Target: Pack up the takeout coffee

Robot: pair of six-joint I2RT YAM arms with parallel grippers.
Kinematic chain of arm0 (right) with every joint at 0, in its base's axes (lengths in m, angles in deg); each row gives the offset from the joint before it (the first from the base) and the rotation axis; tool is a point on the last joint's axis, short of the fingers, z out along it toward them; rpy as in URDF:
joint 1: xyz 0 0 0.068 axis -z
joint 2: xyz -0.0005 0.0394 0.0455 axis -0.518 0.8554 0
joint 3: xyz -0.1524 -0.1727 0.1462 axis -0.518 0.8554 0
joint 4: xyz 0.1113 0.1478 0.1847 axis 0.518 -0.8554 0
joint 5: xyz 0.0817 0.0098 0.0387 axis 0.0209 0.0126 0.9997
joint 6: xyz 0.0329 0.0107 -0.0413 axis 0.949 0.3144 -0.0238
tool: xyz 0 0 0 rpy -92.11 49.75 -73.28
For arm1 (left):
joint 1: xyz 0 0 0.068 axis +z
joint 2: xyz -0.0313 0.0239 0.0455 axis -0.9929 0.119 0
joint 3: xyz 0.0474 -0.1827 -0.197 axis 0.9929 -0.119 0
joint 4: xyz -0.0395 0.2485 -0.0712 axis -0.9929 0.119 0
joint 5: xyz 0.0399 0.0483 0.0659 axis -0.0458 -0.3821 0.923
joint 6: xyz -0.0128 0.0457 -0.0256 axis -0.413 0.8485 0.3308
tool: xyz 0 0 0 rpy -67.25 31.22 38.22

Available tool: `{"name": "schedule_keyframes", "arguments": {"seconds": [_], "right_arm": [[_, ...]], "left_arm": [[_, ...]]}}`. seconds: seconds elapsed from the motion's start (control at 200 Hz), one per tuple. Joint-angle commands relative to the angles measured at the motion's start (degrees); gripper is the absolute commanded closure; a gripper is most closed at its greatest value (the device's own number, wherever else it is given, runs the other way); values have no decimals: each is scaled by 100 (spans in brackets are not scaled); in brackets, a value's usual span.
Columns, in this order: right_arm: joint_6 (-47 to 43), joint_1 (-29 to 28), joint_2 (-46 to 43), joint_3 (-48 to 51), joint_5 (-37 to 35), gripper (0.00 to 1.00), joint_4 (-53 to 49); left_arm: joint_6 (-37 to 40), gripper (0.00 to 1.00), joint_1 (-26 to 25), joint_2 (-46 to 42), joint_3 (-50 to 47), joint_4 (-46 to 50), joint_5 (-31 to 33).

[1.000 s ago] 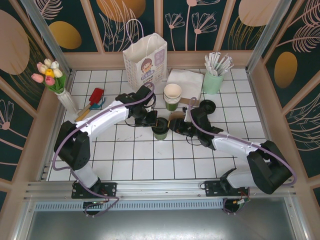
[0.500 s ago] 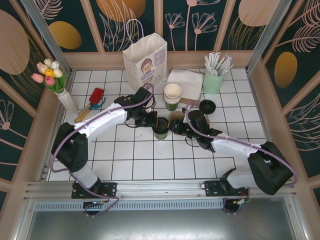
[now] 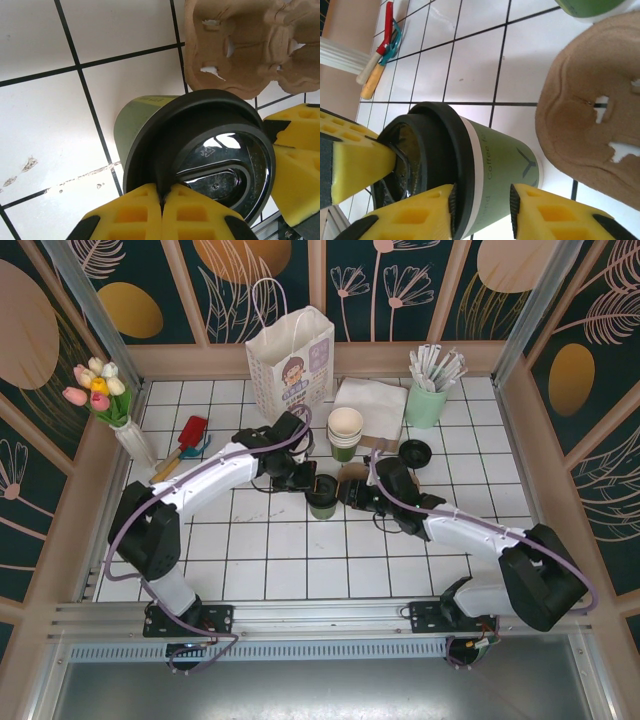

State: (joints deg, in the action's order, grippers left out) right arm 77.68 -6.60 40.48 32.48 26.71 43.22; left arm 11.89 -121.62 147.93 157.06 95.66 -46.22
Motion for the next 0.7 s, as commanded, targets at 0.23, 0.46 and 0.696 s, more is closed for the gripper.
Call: {"name": "schedule_keyframes", "arguments": {"seconds": [0.23, 0.46, 0.696], "right_arm": [[-418, -33, -870, 851, 1015, 43, 54], [-386, -60, -592, 773, 1076, 37, 550], [-331, -94, -169, 586, 1147, 33, 1110]], "left_arm": [[-76, 100, -126, 666, 421, 1313, 760], [-62, 100, -153, 704, 559, 1356, 677], [-45, 100, -157, 748, 608, 1377, 654]]}}
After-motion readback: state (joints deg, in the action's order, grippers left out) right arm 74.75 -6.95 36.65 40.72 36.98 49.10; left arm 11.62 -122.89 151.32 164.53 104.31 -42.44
